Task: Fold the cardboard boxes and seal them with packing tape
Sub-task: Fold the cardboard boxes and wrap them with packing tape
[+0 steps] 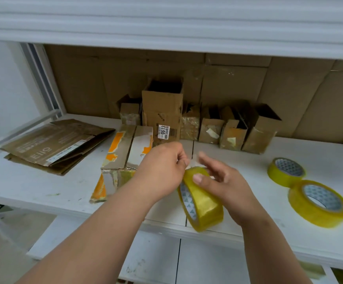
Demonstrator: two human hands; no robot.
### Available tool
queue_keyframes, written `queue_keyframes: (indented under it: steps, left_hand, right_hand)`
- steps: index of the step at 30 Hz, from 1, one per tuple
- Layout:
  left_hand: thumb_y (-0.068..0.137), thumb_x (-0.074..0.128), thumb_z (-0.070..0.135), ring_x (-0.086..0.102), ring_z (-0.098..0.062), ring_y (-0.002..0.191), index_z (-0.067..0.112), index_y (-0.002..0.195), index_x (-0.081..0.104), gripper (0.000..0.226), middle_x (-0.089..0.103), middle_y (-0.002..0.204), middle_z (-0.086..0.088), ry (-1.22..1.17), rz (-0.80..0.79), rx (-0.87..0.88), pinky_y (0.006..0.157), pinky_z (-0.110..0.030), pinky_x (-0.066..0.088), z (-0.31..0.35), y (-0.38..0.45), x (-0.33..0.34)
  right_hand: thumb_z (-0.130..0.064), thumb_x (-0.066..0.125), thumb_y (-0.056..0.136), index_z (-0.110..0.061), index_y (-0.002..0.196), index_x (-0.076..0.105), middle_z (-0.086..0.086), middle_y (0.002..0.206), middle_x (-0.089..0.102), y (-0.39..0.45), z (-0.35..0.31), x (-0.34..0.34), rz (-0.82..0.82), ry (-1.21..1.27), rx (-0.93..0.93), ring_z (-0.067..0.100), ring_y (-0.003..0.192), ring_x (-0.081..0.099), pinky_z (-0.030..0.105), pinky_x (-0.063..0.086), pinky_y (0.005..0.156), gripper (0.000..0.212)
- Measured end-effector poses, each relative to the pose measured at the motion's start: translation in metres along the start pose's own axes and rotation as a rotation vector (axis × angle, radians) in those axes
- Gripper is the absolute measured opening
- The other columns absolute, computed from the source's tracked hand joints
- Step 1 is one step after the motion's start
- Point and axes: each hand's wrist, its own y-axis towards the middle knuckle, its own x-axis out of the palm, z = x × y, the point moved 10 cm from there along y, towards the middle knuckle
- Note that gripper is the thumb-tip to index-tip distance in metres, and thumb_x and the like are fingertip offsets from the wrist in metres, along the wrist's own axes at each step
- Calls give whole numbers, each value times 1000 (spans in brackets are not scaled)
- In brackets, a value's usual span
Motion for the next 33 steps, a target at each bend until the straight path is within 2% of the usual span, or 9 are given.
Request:
queue_keyframes:
  steps: [2,5,8,12,15,19,24,30,33]
  left_hand:
    - [94,62,23,54,-6,74,24,72,54,24,60,77,14,15,54,-55,55,-10,34,-7,-1,-9]
    - [95,61,22,56,-4,73,18,78,60,17,64,82,8,-12,158,-138,55,-13,40,-18,-4,-33]
    - [94,63,21,67,-21,73,16,75,60,20,67,83,1,-106,215,-201,72,-41,56,-26,-9,-51]
    - [92,67,23,69,-18,65,20,71,63,21,69,70,3,-217,264,-307,72,-49,59,-45,-24,-63]
    - [94,65,19,71,-27,73,19,74,64,20,72,69,-1,-380,326,-409,72,-52,59,-64,-39,-65]
    - [96,61,13,71,-7,64,13,76,63,20,72,66,3,-573,451,-450,65,-31,55,-82,-51,-91]
    - [94,65,14,69,-8,67,17,68,63,27,70,64,4,-567,532,-481,65,-28,56,-102,-61,-119]
    - [93,67,14,69,-20,74,11,73,63,20,70,72,-5,-637,569,-589,63,-28,56,-138,-70,-132]
    - [94,66,13,72,-17,75,9,76,64,18,72,78,-9,-618,570,-611,65,-29,56,-149,-71,-133]
  right_hand:
    - [-40,80,63,-31,132,54,-8,129,64,-3,12,-1,-96,161,48,9,114,63,27,51,90,74]
    - [-37,78,62,-9,116,67,8,113,71,-10,12,8,-319,173,3,22,105,66,32,51,86,62]
    - [-29,79,65,-4,100,68,8,98,71,-12,9,17,-409,98,-21,20,96,64,33,50,85,45]
    - [-18,67,76,-1,96,63,7,87,69,-7,-8,17,-402,213,-73,18,84,63,27,49,78,27]
    - [-21,65,78,-2,91,61,2,78,67,-3,-26,22,-396,211,-114,12,75,62,20,48,70,23]
    - [-39,68,77,-14,80,64,-4,68,62,7,-34,26,-319,0,-118,8,63,55,20,42,60,25]
    - [-66,63,70,-28,68,68,-4,59,62,22,-30,21,-215,-122,-92,9,52,57,22,43,51,38]
    - [-25,79,75,-11,82,77,10,71,70,32,-27,33,-408,274,-36,17,63,66,22,52,57,15]
    - [-18,65,73,5,104,71,30,93,70,36,-22,35,-456,270,3,35,82,68,36,53,75,39]
